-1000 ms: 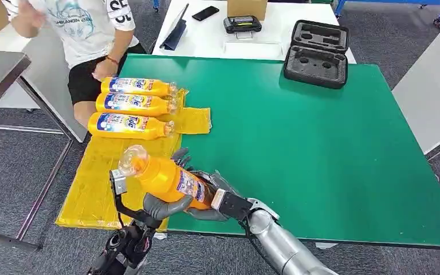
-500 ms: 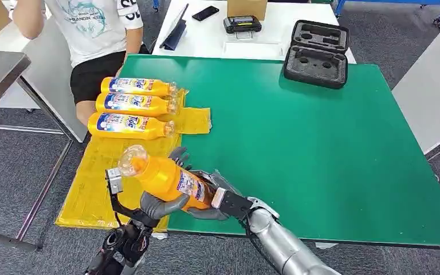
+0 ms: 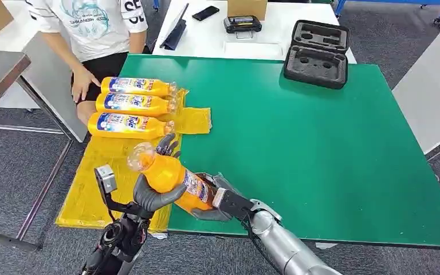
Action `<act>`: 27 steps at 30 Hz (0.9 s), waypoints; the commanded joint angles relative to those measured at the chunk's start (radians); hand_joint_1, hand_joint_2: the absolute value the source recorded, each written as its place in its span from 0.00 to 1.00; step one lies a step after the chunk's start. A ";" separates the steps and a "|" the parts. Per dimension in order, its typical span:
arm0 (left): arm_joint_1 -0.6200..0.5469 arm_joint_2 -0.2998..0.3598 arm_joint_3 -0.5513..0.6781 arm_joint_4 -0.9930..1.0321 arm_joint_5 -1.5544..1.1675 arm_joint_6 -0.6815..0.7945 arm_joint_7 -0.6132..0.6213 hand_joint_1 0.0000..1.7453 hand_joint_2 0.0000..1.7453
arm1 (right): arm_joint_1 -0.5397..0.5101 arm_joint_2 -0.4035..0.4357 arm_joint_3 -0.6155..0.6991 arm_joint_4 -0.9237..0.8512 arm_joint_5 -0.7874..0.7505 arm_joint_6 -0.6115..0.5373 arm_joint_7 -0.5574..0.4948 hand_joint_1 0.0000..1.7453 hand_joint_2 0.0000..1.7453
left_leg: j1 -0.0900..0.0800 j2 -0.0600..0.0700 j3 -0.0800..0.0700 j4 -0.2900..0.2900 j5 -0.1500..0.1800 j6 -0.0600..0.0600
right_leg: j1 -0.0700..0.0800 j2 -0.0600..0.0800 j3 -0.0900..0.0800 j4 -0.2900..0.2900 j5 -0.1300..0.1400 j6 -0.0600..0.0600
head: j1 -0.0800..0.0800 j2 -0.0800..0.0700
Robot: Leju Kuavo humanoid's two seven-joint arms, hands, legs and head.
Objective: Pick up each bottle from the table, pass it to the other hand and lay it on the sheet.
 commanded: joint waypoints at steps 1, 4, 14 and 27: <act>-0.035 -0.001 0.016 0.005 -0.002 0.004 0.001 0.00 1.00 | -0.015 -0.012 0.038 0.056 0.010 0.000 0.003 1.00 1.00 | 0.000 -0.001 0.002 -0.001 -0.001 -0.001 | 0.001 -0.001 0.002 -0.001 -0.001 -0.001 | 0.000 0.000; -0.035 -0.001 0.016 0.005 -0.002 0.004 0.001 0.00 1.00 | -0.015 -0.012 0.038 0.056 0.010 0.000 0.003 1.00 1.00 | 0.002 -0.002 0.006 0.000 -0.003 -0.002 | 0.002 -0.001 0.007 -0.001 -0.003 -0.002 | 0.000 0.000; -0.037 0.018 -0.021 0.030 -0.054 -0.015 0.014 0.00 1.00 | -0.007 -0.018 0.030 0.049 0.011 -0.005 0.003 0.99 1.00 | 0.001 -0.001 0.004 0.000 -0.002 -0.001 | 0.001 -0.001 0.005 -0.001 -0.002 -0.002 | 0.000 0.000; -0.059 0.066 -0.131 0.129 -0.186 -0.185 0.008 1.00 1.00 | 0.003 -0.027 0.022 0.028 0.019 -0.007 0.003 0.99 1.00 | 0.000 0.000 0.006 -0.001 -0.002 -0.001 | 0.000 0.000 0.006 -0.001 -0.002 -0.002 | 0.000 0.000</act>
